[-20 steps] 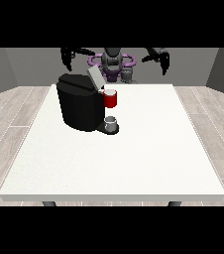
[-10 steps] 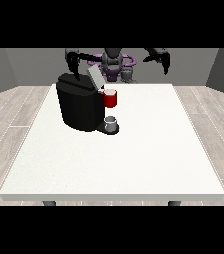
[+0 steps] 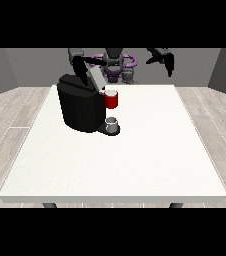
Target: Insert the coffee pod into the coffee machine and close the lid
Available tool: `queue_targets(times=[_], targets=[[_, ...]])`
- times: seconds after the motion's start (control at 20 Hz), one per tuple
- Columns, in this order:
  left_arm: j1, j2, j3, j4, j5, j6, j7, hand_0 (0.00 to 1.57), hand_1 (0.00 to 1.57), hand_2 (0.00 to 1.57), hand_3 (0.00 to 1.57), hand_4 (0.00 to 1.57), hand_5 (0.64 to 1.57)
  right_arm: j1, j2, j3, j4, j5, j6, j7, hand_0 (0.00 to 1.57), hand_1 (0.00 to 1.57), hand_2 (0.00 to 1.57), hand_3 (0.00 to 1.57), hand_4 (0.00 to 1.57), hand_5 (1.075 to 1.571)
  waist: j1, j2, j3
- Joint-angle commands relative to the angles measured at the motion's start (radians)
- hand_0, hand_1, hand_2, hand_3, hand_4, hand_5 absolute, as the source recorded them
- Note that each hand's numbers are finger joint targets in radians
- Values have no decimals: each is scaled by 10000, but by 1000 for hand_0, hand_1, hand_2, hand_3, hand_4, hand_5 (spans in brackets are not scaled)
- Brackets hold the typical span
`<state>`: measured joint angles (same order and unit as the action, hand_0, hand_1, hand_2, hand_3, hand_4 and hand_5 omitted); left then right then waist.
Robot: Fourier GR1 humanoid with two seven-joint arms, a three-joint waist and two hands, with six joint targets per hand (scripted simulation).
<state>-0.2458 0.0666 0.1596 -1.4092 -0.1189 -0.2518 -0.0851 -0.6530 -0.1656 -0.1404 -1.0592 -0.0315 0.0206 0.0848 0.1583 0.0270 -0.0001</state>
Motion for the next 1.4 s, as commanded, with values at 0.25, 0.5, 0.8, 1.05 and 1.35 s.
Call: queue_targets(times=[0.25,0.5,0.8,1.05,1.35], targets=[[181,205,-161,-86,-171,342,-282,0,0,0,0,360,1571,-754,-1,92,654,264,-79,-606,0,0,0,0,163,1571,-42,632,2],[114,219,-349,-301,36,15,-90,0,0,0,0,411,1571,-1656,-584,149,889,505,274,-457,0,0,0,0,118,1571,348,846,2],[195,168,-598,-166,-69,-93,-24,0,0,0,0,383,1571,-2432,-65,547,722,882,-356,330,0,0,0,0,0,1571,853,691,-1],[-277,178,-500,-106,-1,-6,-156,0,0,0,0,365,1571,-2629,145,973,384,1209,-357,405,0,0,0,0,0,1571,1038,871,-2],[-439,190,-586,-144,-14,-79,-356,0,0,0,0,438,1571,-2982,-353,1064,-17,1795,-636,593,0,0,0,0,219,1571,1771,1274,3]])
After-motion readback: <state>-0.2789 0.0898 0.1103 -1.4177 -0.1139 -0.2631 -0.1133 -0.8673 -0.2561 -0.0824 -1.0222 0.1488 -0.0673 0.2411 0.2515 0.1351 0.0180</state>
